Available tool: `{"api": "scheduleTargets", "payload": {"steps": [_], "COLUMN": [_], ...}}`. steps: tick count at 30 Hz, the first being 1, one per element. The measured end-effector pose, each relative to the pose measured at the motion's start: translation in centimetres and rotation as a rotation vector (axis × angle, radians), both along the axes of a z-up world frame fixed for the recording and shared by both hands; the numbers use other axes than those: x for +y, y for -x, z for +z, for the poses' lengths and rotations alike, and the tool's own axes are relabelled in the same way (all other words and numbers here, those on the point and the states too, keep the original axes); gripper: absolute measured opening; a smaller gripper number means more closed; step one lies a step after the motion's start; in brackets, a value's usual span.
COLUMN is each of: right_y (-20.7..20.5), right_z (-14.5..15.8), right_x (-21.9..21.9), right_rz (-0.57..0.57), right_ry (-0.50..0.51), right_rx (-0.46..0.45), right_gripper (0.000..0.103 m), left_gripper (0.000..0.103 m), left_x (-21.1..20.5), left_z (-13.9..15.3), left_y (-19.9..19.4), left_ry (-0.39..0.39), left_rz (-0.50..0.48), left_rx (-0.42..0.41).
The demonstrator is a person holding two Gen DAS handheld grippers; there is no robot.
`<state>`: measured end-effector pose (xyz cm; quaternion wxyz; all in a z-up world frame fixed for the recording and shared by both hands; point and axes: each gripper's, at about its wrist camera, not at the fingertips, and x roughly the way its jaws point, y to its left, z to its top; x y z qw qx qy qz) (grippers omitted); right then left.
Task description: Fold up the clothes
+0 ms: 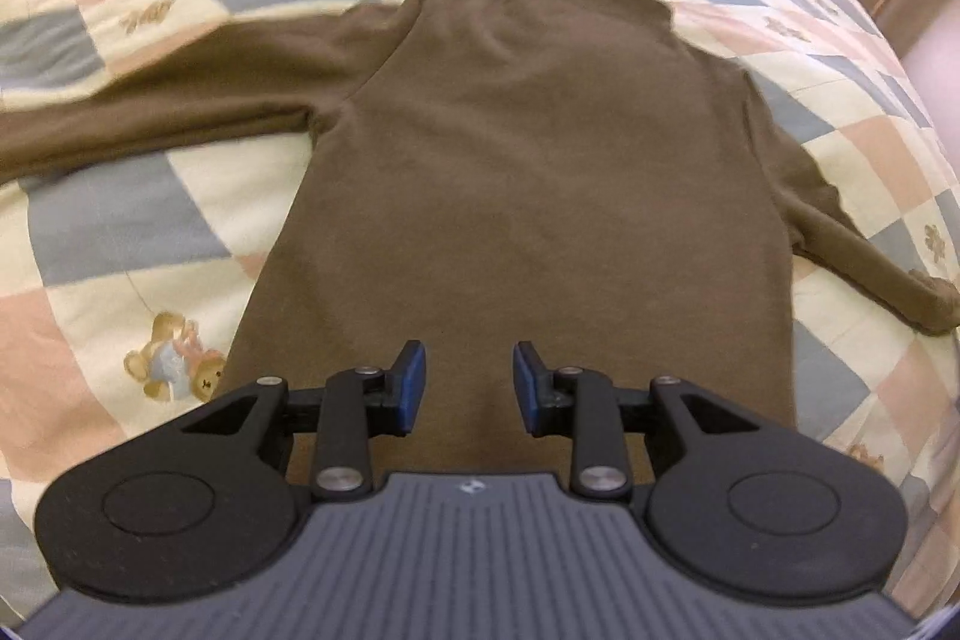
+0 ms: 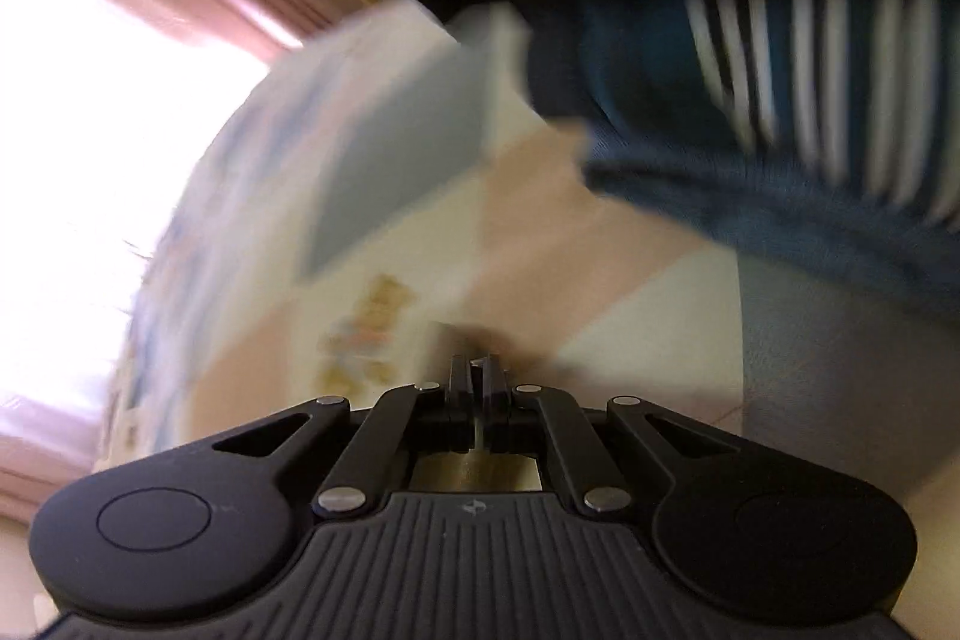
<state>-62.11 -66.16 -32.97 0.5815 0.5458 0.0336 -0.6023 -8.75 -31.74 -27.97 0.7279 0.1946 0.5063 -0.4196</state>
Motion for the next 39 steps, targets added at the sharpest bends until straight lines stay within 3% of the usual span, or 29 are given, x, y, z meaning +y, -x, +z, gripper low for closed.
{"api": "scheduleTargets", "payload": {"steps": [4,6,8,9,12,13,15,18,21,24,26,28,29,30,31,32,34,37,39], "right_y": [0.3,0.9,1.8,2.3,3.8,3.8,3.0,-0.4,-4.6,-9.2,-11.9,-13.2,-13.2,-12.7,-12.1,-11.6,-12.0,-15.9,-19.7], "right_z": [7.7,8.9,6.4,5.1,-0.7,-1.2,-0.3,2.2,3.1,1.1,-1.9,-4.2,-4.9,-4.6,-3.5,-2.5,-0.5,0.6,-0.2], "right_x": [6.2,8.7,10.0,10.6,12.0,12.4,13.0,11.0,7.2,3.0,0.9,0.9,1.1,1.2,1.7,2.2,3.7,6.7,9.6], "right_rz": [0.023,0.029,0.033,0.035,0.019,0.016,0.049,0.241,0.506,0.728,0.851,0.879,0.809,0.71,0.611,0.537,0.533,0.693,0.808], "right_ry": [0.052,0.027,-0.094,-0.154,-0.422,-0.437,-0.343,-0.122,0.037,0.071,0.027,-0.052,-0.083,-0.097,-0.103,-0.093,-0.002,0.107,0.116], "right_rx": [0.079,0.135,0.185,0.21,0.221,0.224,0.278,0.416,0.429,0.437,0.49,0.689,0.842,0.928,0.967,0.976,0.85,0.621,0.583], "right_gripper": [0.002,0.002,0.003,0.009,0.017,0.017,0.019,0.047,0.048,0.051,0.051,0.049,0.052,0.058,0.057,0.058,0.058,0.056,0.056], "left_gripper": [0.028,0.029,0.029,0.029,0.03,0.032,0.033,0.033,0.033,0.035,0.037,0.037,0.037,0.039,0.04,0.04,0.04,0.037,0.031], "left_x": [-0.3,-0.5,-0.5,-0.4,0.0,0.4,1.0,1.6,1.5,1.7,2.1,2.9,3.5,4.2,4.8,5.2,5.6,5.6,5.9], "left_z": [0.6,0.3,-0.2,-0.5,-1.1,-1.1,-1.2,-1.4,-1.4,-1.4,-1.5,-1.6,-1.5,-1.3,-1.2,-1.2,-1.6,-2.5,-3.3], "left_y": [0.7,1.1,1.7,2.1,2.9,2.9,2.7,2.3,2.4,2.7,2.8,2.5,2.2,1.6,1.2,0.7,0.1,0.0,0.1], "left_ry": [0.007,-0.001,-0.017,-0.029,-0.059,-0.064,-0.076,-0.082,-0.062,-0.045,-0.048,-0.077,-0.084,-0.079,-0.074,-0.075,-0.071,-0.046,-0.051], "left_rz": [0.008,0.012,0.006,-0.002,-0.025,-0.023,-0.009,0.018,0.018,0.0,-0.013,-0.014,-0.007,0.003,0.013,0.022,0.028,-0.013,-0.044], "left_rx": [-0.01,0.002,0.015,0.018,0.02,0.015,0.01,0.012,0.026,0.028,0.024,-0.005,-0.014,-0.015,-0.016,-0.022,-0.03,-0.034,-0.03]}}
